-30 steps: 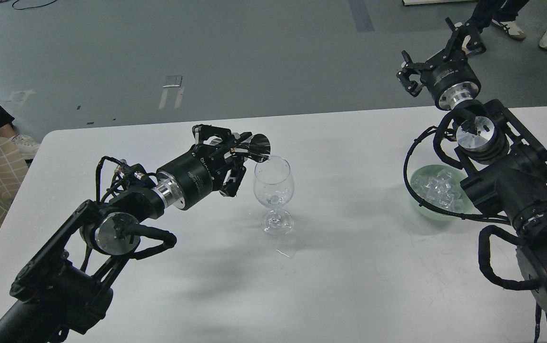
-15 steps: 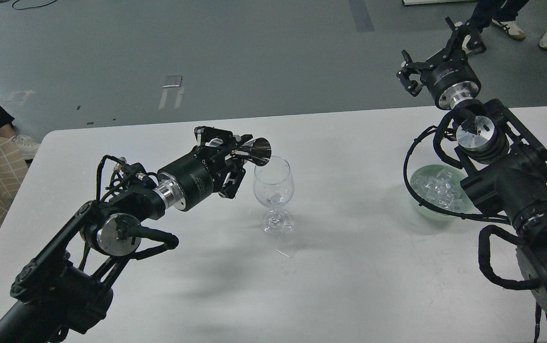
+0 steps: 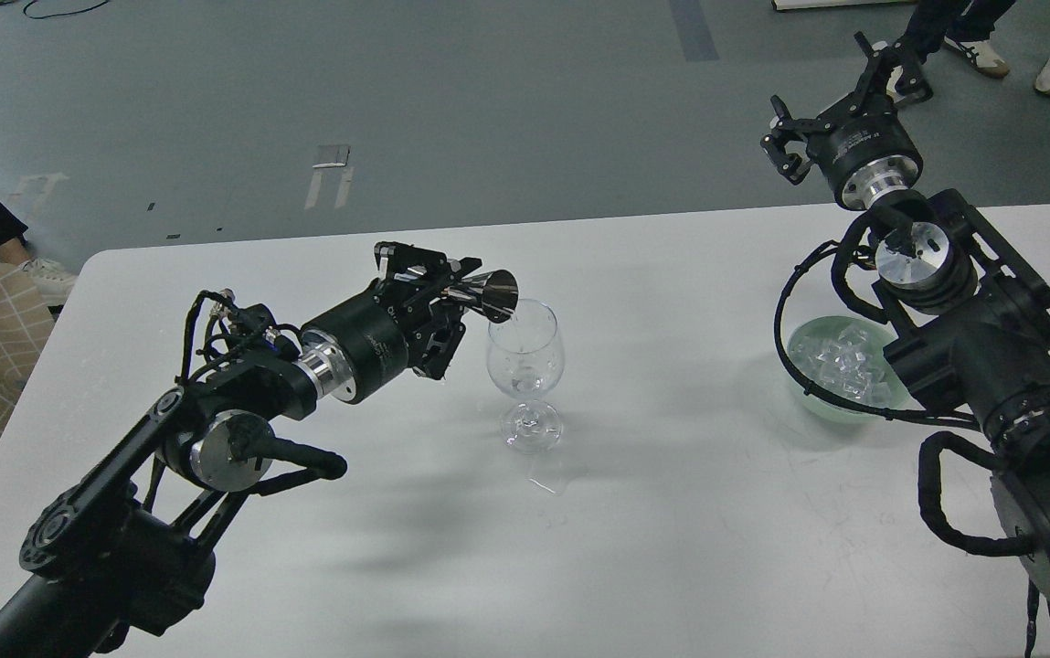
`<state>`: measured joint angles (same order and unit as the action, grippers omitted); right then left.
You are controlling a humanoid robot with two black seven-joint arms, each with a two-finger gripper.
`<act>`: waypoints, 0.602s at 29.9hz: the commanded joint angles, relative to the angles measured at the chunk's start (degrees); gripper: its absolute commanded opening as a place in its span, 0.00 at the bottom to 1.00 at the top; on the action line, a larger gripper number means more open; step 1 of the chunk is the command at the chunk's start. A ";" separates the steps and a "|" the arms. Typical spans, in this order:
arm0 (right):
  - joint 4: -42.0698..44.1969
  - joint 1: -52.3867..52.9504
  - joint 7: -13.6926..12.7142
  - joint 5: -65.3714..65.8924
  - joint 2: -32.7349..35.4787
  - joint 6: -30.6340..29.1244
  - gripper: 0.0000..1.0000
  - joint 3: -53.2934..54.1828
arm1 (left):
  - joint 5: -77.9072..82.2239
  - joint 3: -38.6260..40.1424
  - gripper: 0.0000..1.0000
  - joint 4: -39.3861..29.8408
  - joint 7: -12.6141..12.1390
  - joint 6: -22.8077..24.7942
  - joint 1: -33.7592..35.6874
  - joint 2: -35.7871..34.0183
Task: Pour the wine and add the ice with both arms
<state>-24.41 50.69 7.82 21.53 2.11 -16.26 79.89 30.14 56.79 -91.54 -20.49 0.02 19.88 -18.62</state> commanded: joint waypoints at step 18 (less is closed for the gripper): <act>0.06 -0.06 0.00 0.00 0.00 -0.09 1.00 0.09 | 5.54 -0.19 0.00 -0.13 -1.31 0.33 2.36 -0.98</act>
<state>-24.44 50.63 7.82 21.53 2.11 -16.37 79.98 34.42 56.78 -91.81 -21.62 0.35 21.93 -18.93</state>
